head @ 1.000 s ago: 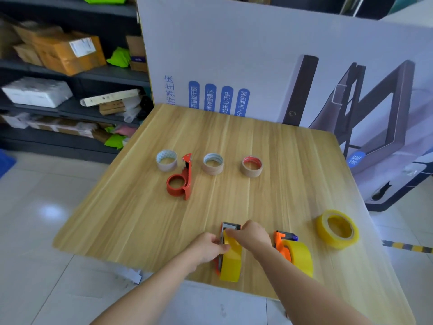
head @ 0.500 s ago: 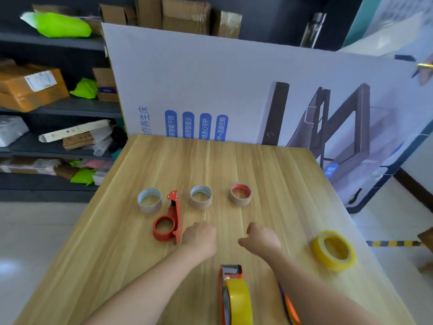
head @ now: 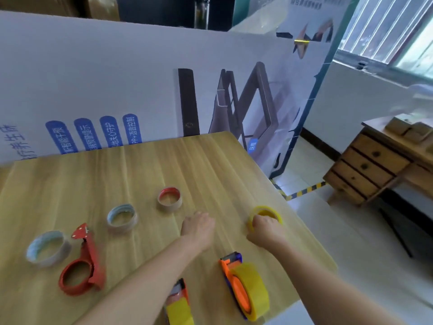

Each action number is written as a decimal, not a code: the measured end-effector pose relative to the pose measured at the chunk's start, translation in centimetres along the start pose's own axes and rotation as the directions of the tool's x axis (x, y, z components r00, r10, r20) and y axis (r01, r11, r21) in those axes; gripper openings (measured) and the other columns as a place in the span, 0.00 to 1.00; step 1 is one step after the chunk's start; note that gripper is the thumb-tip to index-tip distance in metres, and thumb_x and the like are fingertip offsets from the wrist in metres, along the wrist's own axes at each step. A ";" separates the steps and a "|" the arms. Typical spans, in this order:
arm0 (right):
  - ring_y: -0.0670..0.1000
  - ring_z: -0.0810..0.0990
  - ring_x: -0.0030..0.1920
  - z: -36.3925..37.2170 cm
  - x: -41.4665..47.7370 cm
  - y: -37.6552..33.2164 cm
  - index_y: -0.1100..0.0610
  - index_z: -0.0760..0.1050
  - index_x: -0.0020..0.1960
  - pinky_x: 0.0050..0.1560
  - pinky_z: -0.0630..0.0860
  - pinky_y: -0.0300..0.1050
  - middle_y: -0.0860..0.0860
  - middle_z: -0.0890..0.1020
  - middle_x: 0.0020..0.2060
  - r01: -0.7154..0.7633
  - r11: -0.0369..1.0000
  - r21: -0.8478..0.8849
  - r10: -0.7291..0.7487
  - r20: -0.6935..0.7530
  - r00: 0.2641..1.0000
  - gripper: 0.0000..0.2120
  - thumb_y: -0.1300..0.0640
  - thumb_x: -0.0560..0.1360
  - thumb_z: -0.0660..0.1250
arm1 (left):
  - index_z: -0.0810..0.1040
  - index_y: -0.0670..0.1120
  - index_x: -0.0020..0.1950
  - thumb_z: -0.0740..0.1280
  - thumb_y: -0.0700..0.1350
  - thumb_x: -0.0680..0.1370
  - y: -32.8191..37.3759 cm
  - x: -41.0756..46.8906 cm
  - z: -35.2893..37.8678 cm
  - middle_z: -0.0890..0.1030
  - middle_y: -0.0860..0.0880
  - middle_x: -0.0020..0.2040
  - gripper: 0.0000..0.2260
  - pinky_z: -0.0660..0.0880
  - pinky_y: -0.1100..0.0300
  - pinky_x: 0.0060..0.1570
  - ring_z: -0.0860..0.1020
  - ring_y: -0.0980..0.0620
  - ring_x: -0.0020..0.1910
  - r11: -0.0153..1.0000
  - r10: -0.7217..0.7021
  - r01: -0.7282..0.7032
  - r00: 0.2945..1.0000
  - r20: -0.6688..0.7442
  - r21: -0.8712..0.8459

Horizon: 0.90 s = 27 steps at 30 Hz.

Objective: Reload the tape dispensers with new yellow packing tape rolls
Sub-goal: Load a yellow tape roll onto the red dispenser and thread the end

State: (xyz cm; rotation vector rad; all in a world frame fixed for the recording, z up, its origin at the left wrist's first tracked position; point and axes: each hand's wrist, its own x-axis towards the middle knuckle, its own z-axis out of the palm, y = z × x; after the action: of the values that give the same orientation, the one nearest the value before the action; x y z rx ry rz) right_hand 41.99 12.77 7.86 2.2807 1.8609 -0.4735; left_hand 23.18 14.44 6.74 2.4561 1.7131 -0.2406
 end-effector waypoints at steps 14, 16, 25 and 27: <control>0.54 0.70 0.64 3.1 6.6 10.9 0.52 0.73 0.65 0.56 0.73 0.48 0.52 0.75 0.60 0.212 0.972 -0.105 -0.203 0.090 0.975 0.18 0.56 0.75 0.66 | 0.74 0.45 0.61 0.61 0.41 0.76 11.4 8.8 4.0 0.75 0.45 0.60 0.13 0.72 0.49 0.58 0.72 0.44 0.64 0.996 -0.015 0.032 0.981 0.194 -0.084; 0.54 0.68 0.66 3.8 7.0 11.3 0.52 0.73 0.65 0.58 0.71 0.47 0.52 0.75 0.61 0.266 0.951 -0.155 -0.254 0.092 0.963 0.17 0.57 0.76 0.65 | 0.72 0.45 0.61 0.62 0.43 0.77 12.0 9.5 4.9 0.74 0.46 0.61 0.13 0.71 0.49 0.58 0.71 0.44 0.65 0.992 -0.030 0.054 0.977 0.210 -0.112; 0.51 0.59 0.75 6.0 9.7 13.0 0.49 0.79 0.58 0.76 0.48 0.49 0.48 0.83 0.56 0.467 0.867 -0.175 -0.469 0.032 0.883 0.11 0.51 0.77 0.64 | 0.66 0.46 0.68 0.63 0.47 0.77 13.0 12.3 7.4 0.72 0.46 0.67 0.20 0.71 0.51 0.61 0.70 0.44 0.66 0.875 -0.139 0.256 0.946 0.294 -0.410; 0.49 0.63 0.73 5.1 10.1 12.1 0.49 0.77 0.59 0.77 0.46 0.50 0.48 0.82 0.57 0.481 0.877 -0.013 -0.481 -0.018 0.877 0.12 0.50 0.78 0.63 | 0.59 0.48 0.76 0.61 0.43 0.77 11.9 13.0 7.5 0.68 0.47 0.73 0.28 0.67 0.52 0.68 0.68 0.47 0.71 0.708 -0.154 0.326 0.937 0.315 -0.626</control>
State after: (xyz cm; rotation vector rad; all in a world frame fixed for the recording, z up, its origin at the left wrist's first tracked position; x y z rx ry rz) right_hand 54.83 17.86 -1.27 1.7992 2.4383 -0.5004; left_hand 38.42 20.73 -3.04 1.6056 1.6306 0.0595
